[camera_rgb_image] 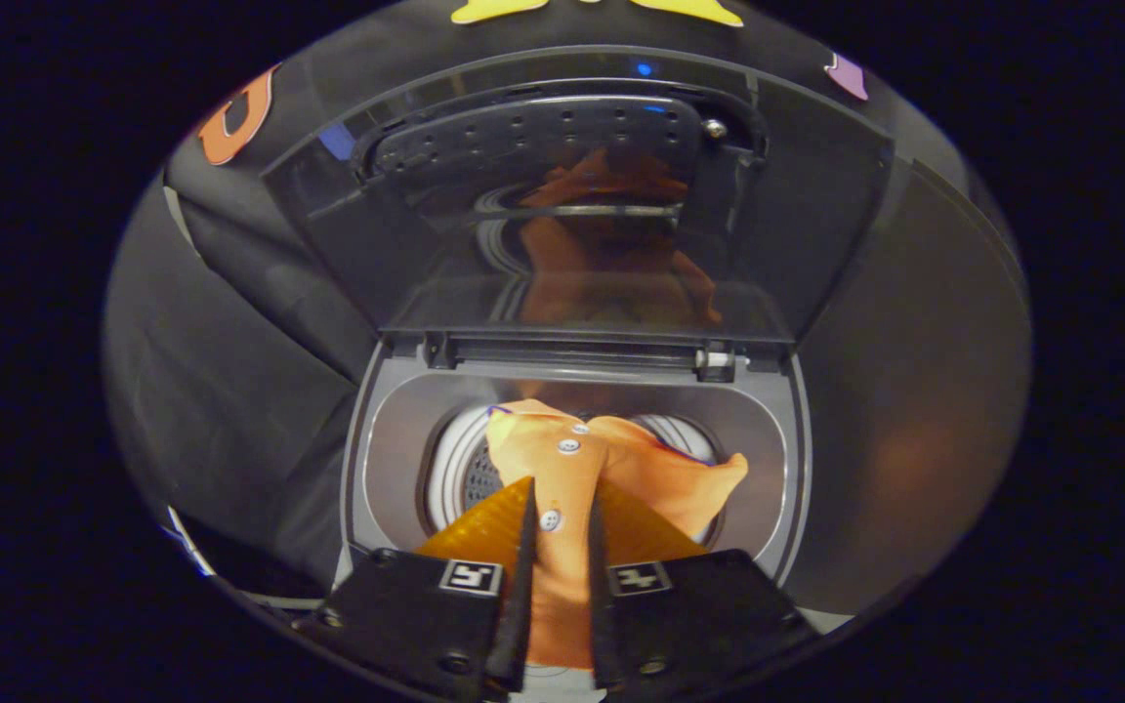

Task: Put the clothes into the washing machine and then close the washing machine lid.

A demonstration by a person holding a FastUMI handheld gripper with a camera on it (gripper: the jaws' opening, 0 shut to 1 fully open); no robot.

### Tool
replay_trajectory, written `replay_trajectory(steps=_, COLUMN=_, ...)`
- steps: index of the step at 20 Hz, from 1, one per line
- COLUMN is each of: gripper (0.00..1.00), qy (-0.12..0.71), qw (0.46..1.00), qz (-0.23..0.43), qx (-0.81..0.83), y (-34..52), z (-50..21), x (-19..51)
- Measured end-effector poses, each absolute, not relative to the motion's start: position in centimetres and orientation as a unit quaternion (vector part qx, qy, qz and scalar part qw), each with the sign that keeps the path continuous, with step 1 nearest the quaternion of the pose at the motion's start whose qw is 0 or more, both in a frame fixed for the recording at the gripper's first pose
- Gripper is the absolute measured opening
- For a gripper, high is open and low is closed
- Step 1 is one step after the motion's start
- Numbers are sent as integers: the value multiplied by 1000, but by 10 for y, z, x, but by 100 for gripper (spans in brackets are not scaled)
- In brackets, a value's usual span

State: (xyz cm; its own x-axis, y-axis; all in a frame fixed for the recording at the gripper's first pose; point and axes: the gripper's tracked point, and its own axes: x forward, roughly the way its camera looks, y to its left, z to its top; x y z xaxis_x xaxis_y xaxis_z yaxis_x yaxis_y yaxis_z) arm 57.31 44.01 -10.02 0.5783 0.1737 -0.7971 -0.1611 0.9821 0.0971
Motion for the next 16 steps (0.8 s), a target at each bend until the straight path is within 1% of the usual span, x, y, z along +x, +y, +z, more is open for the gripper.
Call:
replay_trajectory(steps=2, gripper=60, qy=431, qw=899, qz=81, qx=-8, y=436, z=-94, x=579)
replay_trajectory(steps=4, gripper=85, qy=430, qw=899, qz=84, qx=-15, y=436, z=-91, x=576)
replay_trajectory(steps=5, gripper=86, qy=427, qw=900, qz=84, qx=-16, y=435, z=-89, x=574)
replay_trajectory(steps=10, gripper=86, qy=416, qw=906, qz=75, qx=-20, y=432, z=-84, x=566)
replay_trajectory(steps=16, gripper=86, qy=361, qw=926, qz=91, qx=-59, y=433, z=-48, x=565)
